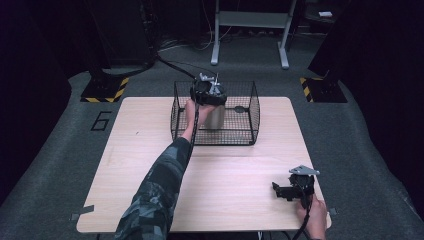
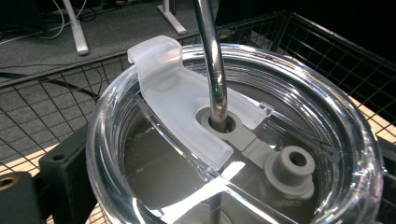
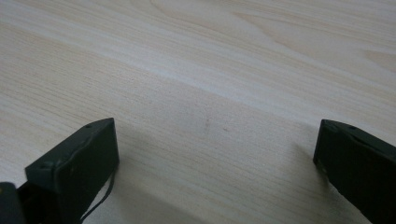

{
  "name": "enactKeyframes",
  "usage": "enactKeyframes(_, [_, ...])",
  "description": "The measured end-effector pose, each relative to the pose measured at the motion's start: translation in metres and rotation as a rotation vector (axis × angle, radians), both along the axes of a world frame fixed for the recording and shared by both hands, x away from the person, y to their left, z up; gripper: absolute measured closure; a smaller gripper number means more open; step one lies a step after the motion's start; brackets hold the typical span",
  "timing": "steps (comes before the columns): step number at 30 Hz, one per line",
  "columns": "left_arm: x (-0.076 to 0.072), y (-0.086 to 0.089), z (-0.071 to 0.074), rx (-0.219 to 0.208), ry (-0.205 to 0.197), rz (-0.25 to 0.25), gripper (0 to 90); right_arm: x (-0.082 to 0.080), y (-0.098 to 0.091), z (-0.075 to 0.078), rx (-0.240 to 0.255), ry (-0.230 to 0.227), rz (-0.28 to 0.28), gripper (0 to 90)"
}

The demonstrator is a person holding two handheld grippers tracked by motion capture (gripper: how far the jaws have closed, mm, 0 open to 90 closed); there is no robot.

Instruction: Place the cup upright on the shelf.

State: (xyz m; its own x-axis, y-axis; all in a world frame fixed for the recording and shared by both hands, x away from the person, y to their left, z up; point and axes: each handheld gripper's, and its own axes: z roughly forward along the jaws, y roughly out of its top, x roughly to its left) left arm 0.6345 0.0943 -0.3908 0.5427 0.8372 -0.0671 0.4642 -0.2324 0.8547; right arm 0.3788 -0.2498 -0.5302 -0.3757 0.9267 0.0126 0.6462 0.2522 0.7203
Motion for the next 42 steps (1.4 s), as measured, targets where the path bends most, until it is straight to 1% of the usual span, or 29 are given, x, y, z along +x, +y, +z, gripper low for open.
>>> enactKeyframes(2, [0.001,-0.002,-0.003,-0.011,0.001,0.004,3.4,0.000,0.000,0.000,-0.001,-0.002,0.001,0.0])
enactKeyframes(5, [0.001,-0.004,-0.005,0.003,0.006,0.005,3.5,0.000,0.000,0.000,-0.003,-0.001,0.003,0.0])
enactKeyframes(10, [0.003,-0.005,-0.009,0.005,0.010,0.008,3.5,0.000,0.000,0.000,-0.003,-0.002,0.001,0.0])
enactKeyframes(15, [0.003,-0.006,-0.012,0.020,0.017,0.011,3.4,0.000,0.000,0.000,-0.002,-0.001,0.001,0.0])
enactKeyframes(18, [0.003,-0.005,-0.015,0.014,0.018,0.006,3.4,0.000,0.000,0.000,-0.005,-0.006,-0.003,0.0])
enactKeyframes(20, [0.003,-0.004,-0.015,0.024,0.020,0.000,3.4,0.000,0.000,0.000,-0.005,-0.006,-0.003,0.0])
enactKeyframes(21, [0.003,-0.004,-0.015,0.017,0.018,0.002,3.5,0.000,0.000,0.000,-0.005,-0.006,-0.003,0.0])
enactKeyframes(23, [0.002,-0.003,-0.015,0.022,0.020,-0.002,3.4,0.000,0.000,0.000,-0.005,-0.006,-0.004,0.0])
enactKeyframes(25, [-0.001,-0.004,-0.016,0.034,0.009,-0.014,3.4,0.000,0.000,0.000,-0.006,-0.007,-0.003,0.0])
enactKeyframes(27, [-0.005,-0.005,-0.017,0.065,-0.002,-0.028,3.5,0.000,0.000,0.000,-0.005,-0.005,-0.004,0.0])
enactKeyframes(28, [-0.007,-0.006,-0.018,0.053,-0.007,-0.026,3.4,0.000,0.000,0.000,-0.005,-0.007,-0.006,0.0])
enactKeyframes(30, [-0.008,-0.003,-0.018,0.052,-0.005,-0.031,3.4,0.000,0.000,0.000,-0.006,-0.007,-0.006,0.0])
enactKeyframes(31, [-0.009,-0.002,-0.018,0.062,-0.001,-0.035,3.4,0.000,0.000,0.000,-0.005,-0.007,-0.006,0.0])
enactKeyframes(32, [-0.009,-0.003,-0.018,0.052,-0.001,-0.026,3.4,0.000,0.000,0.000,-0.005,-0.007,-0.006,0.0])
enactKeyframes(33, [-0.010,-0.003,-0.018,0.052,-0.003,-0.030,3.4,0.000,0.000,0.000,-0.005,-0.007,-0.006,0.0])
enactKeyframes(36, [-0.012,-0.004,-0.017,0.067,-0.003,-0.028,3.4,0.000,0.000,0.000,-0.005,-0.007,-0.006,0.0])
enactKeyframes(41, [-0.012,-0.004,-0.018,0.070,-0.005,-0.027,3.4,0.000,0.000,0.000,-0.005,-0.007,-0.006,0.0])
enactKeyframes(42, [-0.012,-0.004,-0.017,0.071,-0.001,-0.030,3.4,0.000,0.000,0.000,-0.005,-0.007,-0.006,0.0])
